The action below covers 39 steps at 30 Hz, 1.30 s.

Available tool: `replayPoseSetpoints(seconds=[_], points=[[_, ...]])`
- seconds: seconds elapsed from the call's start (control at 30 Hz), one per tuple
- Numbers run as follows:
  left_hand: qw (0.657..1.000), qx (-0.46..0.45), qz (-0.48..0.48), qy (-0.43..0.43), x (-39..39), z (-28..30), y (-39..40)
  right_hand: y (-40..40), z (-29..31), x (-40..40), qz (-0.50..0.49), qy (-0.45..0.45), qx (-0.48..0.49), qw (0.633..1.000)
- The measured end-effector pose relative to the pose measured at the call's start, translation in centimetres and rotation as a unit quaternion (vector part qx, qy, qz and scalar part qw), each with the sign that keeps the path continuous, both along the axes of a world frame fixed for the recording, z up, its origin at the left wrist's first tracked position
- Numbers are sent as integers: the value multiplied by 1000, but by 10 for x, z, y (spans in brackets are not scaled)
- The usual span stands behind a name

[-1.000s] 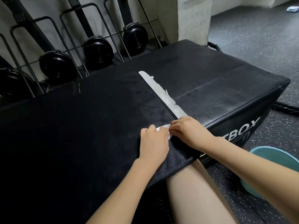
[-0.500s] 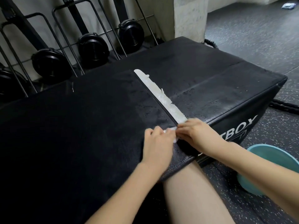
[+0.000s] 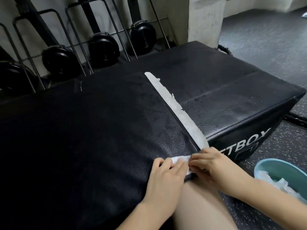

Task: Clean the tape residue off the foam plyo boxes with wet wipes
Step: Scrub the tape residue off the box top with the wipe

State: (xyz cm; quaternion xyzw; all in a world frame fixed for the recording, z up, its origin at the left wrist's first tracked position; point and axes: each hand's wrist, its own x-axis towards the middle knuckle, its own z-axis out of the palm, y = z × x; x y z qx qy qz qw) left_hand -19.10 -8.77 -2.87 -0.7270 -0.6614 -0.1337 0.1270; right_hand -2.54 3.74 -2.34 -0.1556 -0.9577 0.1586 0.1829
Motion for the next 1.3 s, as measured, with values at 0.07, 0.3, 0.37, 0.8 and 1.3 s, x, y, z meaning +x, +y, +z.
replayPoseSetpoints(seconds=[0.07, 0.3, 0.37, 0.8, 1.3], points=[[1000, 9, 1, -11, -10, 3, 6, 7, -1, -12, 2, 9, 1, 1000], [992, -18, 114, -42, -92, 24, 86, 80, 4, -117, -40, 11, 17, 999], [988, -60, 139, -24, -112, 30, 107, 100, 7, -148, -73, -2, 19, 997], [995, -53, 81, -9, -57, 28, 72, 61, 6, -68, -54, 11, 31, 998], [995, 58, 78, -16, -144, 21, 157, 146, 5, -166, -101, 11, 44, 994]])
